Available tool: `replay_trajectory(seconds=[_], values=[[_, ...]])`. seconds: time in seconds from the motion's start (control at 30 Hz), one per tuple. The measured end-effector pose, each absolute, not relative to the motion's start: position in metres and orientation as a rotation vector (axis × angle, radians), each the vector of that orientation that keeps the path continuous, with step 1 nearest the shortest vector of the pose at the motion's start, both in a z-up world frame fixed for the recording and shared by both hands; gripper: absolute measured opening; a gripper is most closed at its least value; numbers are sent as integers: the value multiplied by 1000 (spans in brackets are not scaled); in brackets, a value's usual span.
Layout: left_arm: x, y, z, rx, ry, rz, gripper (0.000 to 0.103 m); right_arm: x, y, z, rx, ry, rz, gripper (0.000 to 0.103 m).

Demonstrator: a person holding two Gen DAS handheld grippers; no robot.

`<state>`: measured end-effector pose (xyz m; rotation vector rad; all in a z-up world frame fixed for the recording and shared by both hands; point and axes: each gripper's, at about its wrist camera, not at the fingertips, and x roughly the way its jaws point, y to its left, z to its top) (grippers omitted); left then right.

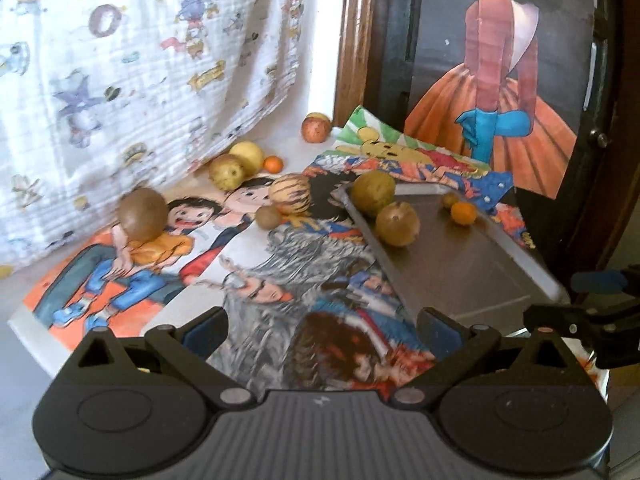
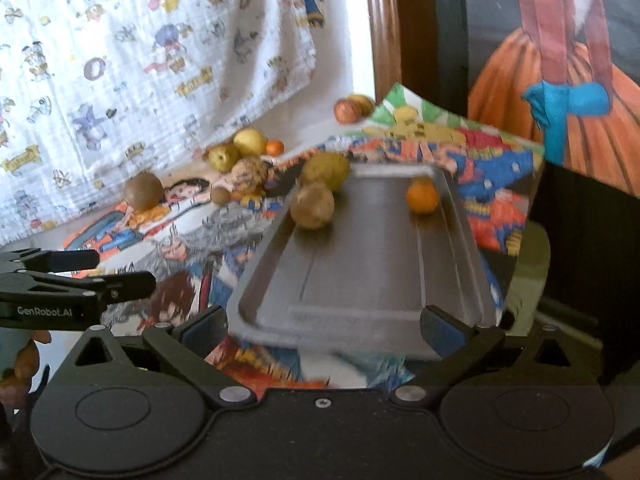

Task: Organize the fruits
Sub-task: 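Withdraw both tools from the tray, then grasp a brown kiwi with the left tool while the right tool grasps a small brown fruit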

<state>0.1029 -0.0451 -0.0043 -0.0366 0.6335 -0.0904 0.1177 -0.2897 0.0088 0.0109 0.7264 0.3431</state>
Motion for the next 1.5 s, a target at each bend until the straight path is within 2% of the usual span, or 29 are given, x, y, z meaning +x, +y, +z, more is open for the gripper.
replay_trajectory(seconds=[0.77,1.23,1.5], values=[[76,0,-14,-101,701,27,102,90,-244,3,-17,796,405,102],[96,66,-19,-255,713,191,103,133,-194,26,-80,718,502,102],[137,83,-10,-188,664,222,103,181,-165,40,-43,657,566,102]])
